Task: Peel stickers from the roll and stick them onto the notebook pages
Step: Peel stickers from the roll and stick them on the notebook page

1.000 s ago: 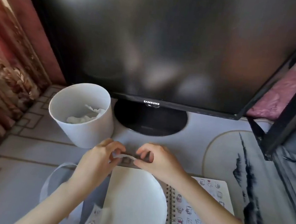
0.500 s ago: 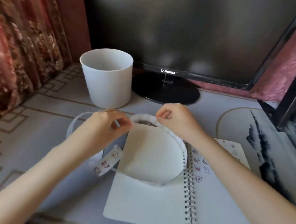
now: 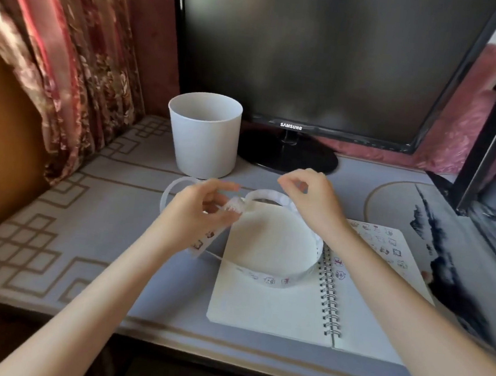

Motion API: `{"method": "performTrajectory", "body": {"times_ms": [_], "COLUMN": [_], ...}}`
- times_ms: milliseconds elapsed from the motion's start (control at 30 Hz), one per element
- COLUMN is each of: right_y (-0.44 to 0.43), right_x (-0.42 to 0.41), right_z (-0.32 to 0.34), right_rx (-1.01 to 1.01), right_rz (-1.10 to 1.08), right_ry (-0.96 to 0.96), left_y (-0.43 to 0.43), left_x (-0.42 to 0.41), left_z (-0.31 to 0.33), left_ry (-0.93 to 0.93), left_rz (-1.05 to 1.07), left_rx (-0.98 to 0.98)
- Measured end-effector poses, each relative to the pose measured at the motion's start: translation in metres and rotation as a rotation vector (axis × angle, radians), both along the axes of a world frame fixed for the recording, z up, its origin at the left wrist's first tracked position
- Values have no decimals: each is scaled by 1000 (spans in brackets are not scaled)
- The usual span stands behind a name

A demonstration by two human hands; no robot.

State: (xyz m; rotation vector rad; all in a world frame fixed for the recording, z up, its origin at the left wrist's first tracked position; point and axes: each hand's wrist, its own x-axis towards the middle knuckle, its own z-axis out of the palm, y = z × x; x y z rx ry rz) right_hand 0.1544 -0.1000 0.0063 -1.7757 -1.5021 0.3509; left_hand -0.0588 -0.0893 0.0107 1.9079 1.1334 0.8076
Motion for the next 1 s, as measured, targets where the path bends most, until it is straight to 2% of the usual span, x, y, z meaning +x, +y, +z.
{"method": "performTrajectory", "body": {"times_ms": [133, 200, 500, 1000], "right_y": [-16, -20, -26, -17], "right_x": [-21, -24, -15, 2], "right_z": [20, 24, 25, 21], "right_rx": [-46, -44, 55, 165], "right_rz": [154, 177, 107, -20], "right_ry": [373, 501, 716, 513], "left_y": [2, 3, 12, 35], "left_x": [16, 26, 51, 77], "left_z": [4, 3, -7, 7], "left_ry": [-278, -354, -366, -306], "left_rz": [18, 13, 1, -151], "left_rx": [-36, -21, 6, -101]}}
